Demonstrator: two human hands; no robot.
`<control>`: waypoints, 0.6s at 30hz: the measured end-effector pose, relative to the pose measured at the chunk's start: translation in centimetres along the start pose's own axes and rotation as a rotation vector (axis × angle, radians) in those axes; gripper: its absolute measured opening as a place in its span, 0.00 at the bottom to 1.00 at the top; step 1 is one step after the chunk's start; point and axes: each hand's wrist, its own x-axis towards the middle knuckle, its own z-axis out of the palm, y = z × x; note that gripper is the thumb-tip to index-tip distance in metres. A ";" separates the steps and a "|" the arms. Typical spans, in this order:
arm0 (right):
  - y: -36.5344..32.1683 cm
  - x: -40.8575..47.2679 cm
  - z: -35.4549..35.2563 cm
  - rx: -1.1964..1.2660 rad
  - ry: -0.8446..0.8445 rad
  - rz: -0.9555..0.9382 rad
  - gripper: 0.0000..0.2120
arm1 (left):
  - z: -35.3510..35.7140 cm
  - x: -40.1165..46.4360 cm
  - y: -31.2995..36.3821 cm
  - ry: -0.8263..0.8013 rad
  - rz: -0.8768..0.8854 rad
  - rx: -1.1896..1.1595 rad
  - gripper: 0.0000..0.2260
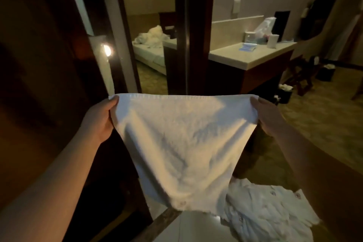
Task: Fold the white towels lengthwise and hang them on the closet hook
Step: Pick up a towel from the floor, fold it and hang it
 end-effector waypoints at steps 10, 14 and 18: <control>-2.4 -16.6 19.5 0.411 -0.245 0.274 0.14 | -18.4 -12.1 5.0 0.279 -0.127 -0.083 0.09; -1.1 -25.8 27.8 0.527 -0.281 0.376 0.17 | -24.7 -17.9 4.7 0.337 -0.174 -0.178 0.20; -1.1 -34.5 35.6 0.362 -0.230 0.274 0.12 | -29.0 -23.1 4.5 0.401 -0.170 -0.261 0.15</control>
